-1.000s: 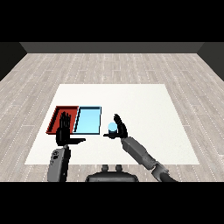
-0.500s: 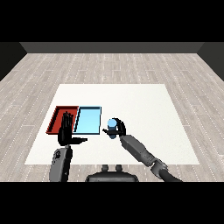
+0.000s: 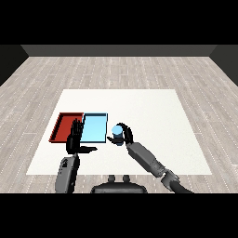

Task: Pick the blue can and put it in the blue box

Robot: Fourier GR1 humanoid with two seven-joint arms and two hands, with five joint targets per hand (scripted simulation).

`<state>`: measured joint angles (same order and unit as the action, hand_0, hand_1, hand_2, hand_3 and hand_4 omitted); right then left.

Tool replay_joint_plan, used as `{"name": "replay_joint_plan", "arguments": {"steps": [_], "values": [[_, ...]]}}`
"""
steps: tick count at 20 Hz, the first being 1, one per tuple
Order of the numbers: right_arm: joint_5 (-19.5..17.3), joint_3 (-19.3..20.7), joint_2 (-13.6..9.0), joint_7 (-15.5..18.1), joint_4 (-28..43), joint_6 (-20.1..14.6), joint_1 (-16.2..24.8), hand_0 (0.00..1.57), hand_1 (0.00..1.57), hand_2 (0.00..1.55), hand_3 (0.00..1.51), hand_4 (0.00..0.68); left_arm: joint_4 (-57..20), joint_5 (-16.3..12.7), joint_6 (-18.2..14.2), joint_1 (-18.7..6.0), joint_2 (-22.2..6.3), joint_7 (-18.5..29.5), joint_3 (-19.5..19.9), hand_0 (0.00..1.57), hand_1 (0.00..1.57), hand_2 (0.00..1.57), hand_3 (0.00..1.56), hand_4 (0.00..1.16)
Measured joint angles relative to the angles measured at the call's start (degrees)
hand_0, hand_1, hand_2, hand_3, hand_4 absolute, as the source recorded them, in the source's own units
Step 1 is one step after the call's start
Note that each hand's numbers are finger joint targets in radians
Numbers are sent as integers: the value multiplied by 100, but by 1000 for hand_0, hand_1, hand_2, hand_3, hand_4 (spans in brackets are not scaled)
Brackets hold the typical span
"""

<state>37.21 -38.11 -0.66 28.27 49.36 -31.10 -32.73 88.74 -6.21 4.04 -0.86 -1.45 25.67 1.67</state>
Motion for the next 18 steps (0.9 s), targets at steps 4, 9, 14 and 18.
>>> {"name": "replay_joint_plan", "arguments": {"steps": [4, 9, 14, 18], "values": [[-300, 139, -108, -140, 322, 43, -77, 1493, 1493, 1451, 1405, 648, -135, 83, -9, 26, 84, -31, -217, 0, 0, 0, 0, 0], [-561, 229, -79, -58, 508, 141, -290, 1440, 1440, 1444, 1421, 665, -444, 29, -169, -217, 126, -182, -586, 0, 0, 0, 0, 0], [-986, 307, -108, -348, 1168, 52, -146, 1431, 1431, 1437, 1412, 654, -512, 44, -290, -419, 139, -545, -844, 0, 0, 0, 0, 0], [-1192, 655, -397, -505, 1502, 489, 22, 1431, 1431, 1437, 1412, 654, -492, 49, -386, -508, 142, -724, -957, 0, 0, 0, 0, 0]]}}
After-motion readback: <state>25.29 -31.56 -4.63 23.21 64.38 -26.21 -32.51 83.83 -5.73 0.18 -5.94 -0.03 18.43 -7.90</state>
